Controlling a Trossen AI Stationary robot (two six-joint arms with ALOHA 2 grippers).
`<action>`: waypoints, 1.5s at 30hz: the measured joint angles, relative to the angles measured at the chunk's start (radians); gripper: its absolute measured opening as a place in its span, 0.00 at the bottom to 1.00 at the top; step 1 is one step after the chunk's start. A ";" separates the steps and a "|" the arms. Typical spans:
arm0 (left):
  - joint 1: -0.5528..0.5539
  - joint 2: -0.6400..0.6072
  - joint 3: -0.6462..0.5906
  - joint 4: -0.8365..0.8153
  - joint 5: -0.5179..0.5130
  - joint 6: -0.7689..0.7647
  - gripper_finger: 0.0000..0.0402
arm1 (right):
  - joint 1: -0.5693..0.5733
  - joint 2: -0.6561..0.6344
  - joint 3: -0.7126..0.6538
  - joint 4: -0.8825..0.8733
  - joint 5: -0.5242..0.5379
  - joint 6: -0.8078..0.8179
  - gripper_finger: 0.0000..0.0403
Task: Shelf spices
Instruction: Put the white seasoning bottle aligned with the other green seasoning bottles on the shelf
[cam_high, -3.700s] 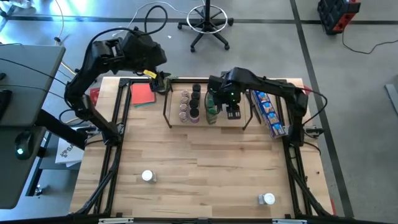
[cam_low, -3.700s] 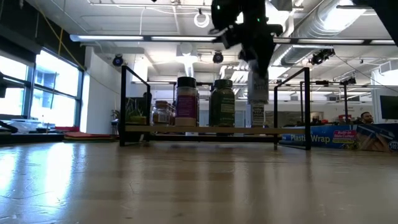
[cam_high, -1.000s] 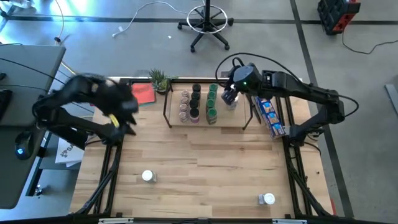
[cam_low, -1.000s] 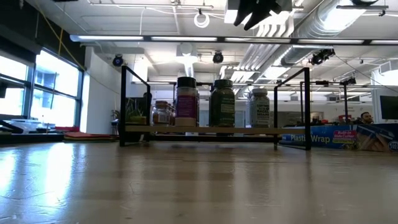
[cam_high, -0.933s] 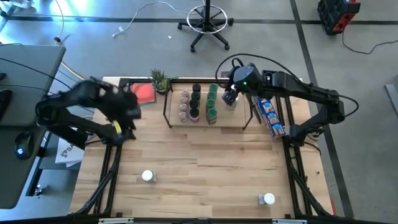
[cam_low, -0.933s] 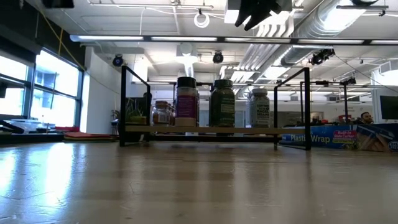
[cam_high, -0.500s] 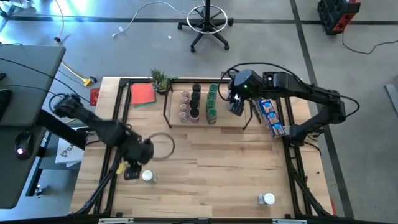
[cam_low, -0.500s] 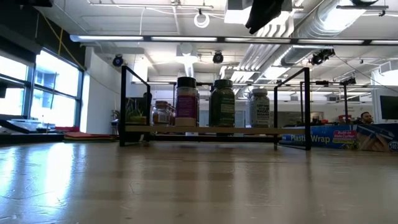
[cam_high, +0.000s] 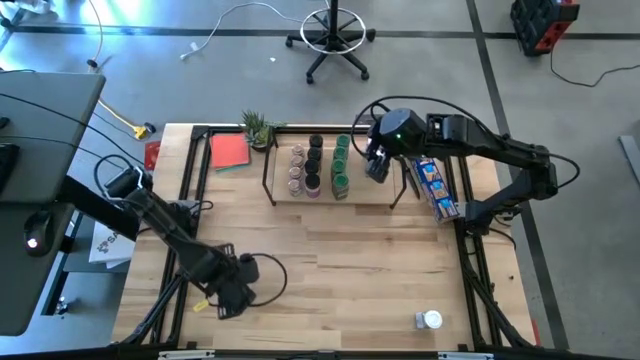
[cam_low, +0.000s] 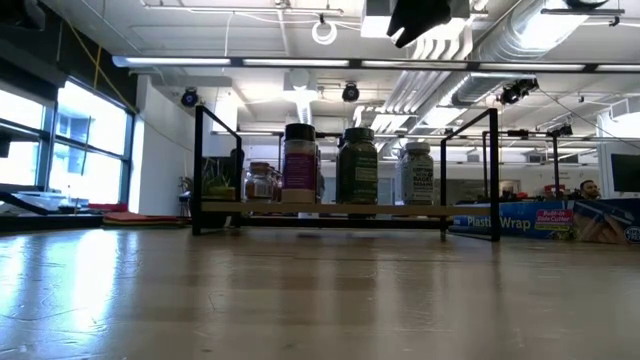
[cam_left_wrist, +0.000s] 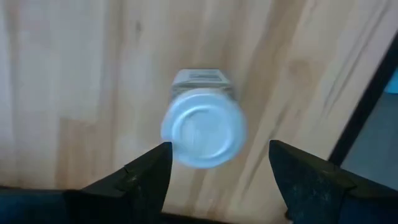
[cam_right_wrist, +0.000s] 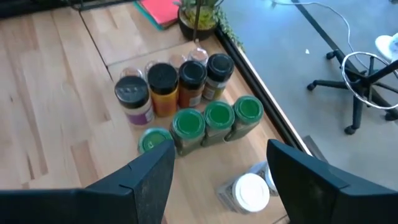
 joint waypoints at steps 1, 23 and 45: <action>-0.005 0.006 0.000 0.009 -0.003 -0.007 0.66 | 0.000 0.000 0.000 0.006 0.000 0.006 0.62; -0.010 0.023 -0.117 0.228 -0.047 -0.035 0.55 | 0.000 -0.001 0.000 0.017 -0.007 0.005 0.62; 0.665 0.177 0.441 0.174 0.000 0.680 0.48 | -0.001 -0.332 0.126 -0.225 0.132 0.013 0.62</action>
